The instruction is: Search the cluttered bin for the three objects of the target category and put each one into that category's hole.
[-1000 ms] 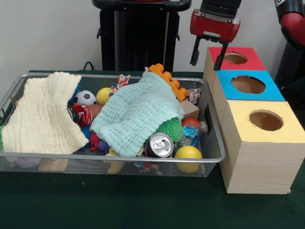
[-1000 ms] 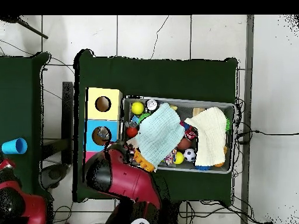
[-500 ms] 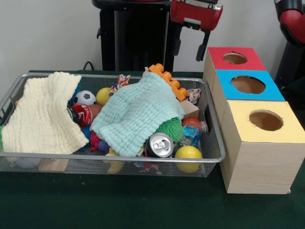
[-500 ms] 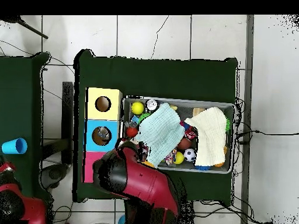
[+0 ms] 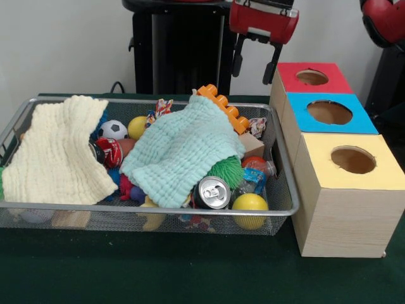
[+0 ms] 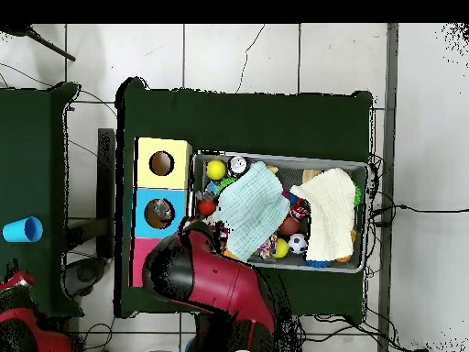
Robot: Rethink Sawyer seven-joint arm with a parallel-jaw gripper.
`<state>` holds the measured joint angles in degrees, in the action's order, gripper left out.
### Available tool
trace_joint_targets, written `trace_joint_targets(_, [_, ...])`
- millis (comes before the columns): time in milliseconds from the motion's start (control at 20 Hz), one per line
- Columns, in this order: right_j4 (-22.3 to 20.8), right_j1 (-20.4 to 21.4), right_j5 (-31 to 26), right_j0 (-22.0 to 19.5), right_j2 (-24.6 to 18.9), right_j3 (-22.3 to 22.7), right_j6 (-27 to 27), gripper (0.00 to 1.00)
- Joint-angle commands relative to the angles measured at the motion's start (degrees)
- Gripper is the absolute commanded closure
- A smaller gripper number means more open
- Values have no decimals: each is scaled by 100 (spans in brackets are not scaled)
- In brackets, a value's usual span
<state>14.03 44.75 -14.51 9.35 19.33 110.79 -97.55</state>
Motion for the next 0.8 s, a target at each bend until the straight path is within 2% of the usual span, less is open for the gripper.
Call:
trace_joint_targets(50, [-200,-280,314,51,-98,-65,-983,0])
trace_joint_targets(200, [9,-273,566,89,-99,122,-1315,0])
trace_joint_targets(600, [113,-81,456,13,19,189,-1355,0])
trace_joint_targets(800, [123,-210,653,-51,-26,136,-1372,0])
